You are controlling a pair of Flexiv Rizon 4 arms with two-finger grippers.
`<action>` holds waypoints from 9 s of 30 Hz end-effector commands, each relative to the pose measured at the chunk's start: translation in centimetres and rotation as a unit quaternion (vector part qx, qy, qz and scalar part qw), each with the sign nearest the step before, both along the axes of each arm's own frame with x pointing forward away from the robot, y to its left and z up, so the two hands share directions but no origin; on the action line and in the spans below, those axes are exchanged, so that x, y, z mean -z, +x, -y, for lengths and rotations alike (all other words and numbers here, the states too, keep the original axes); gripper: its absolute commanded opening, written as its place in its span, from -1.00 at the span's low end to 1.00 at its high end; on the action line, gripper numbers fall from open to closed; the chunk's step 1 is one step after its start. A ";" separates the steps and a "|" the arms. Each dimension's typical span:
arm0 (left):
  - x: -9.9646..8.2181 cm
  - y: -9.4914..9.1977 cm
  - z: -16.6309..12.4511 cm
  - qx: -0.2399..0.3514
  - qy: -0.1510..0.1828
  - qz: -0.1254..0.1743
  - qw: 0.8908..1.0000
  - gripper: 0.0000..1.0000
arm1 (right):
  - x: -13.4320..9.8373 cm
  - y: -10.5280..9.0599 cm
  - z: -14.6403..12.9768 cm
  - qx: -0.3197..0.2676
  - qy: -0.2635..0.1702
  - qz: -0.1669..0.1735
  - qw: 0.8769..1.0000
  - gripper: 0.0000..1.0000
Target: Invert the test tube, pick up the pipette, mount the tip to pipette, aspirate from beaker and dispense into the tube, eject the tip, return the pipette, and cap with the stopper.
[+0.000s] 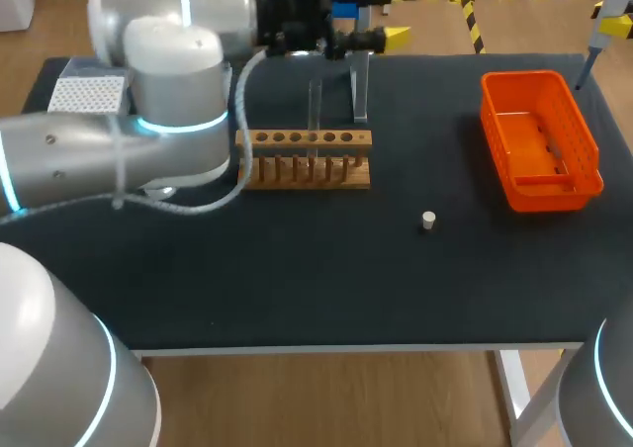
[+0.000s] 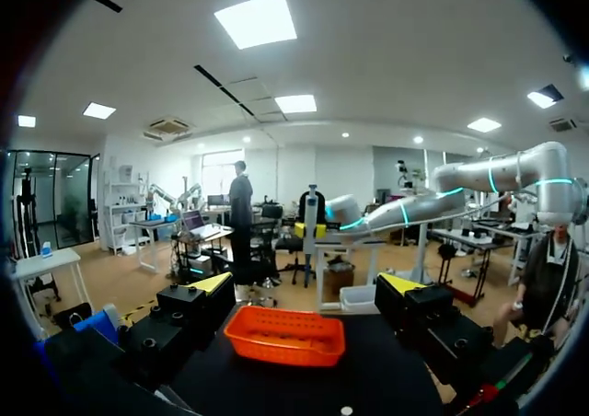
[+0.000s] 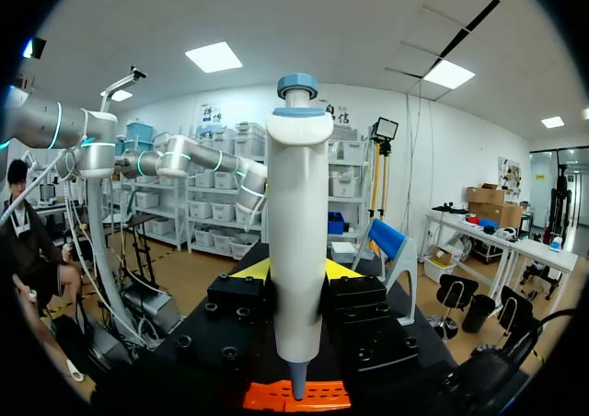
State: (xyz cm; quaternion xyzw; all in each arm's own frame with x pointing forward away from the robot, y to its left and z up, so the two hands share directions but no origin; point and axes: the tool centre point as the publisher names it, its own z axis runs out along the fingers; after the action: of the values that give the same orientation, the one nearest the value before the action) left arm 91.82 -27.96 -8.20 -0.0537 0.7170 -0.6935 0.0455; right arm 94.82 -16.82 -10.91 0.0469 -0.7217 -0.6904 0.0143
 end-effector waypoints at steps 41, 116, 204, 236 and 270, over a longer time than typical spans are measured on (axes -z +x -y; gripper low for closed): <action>2.8 -2.2 -8.5 -0.006 -0.009 -0.011 1.000 1.00 | -0.1 -0.1 0.0 0.001 -0.002 0.000 1.000 -1.00; 2.8 -2.2 -8.5 -0.006 -0.009 -0.011 1.000 1.00 | 4.4 -5.0 -37.6 -0.051 0.002 -0.034 0.998 -1.00; 2.8 -2.2 -8.5 -0.006 -0.009 -0.011 1.000 -1.00 | 4.3 0.4 -30.4 0.091 -0.104 -0.050 0.989 1.00; 2.8 -2.2 -8.5 -0.006 -0.009 -0.011 1.000 -1.00 | 6.2 12.9 -34.6 0.207 -0.178 -0.012 0.962 1.00; 2.8 -1.8 -10.5 -0.036 -0.006 -0.014 0.999 -1.00 | 6.0 13.0 -34.6 0.208 -0.175 -0.008 0.962 1.00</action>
State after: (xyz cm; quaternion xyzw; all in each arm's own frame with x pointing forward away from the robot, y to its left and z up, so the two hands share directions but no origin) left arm 90.49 -18.64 -11.42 -0.0799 0.7151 -0.6925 0.0519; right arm 107.76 17.85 -17.00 -0.1138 -0.8243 -0.5421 -0.1173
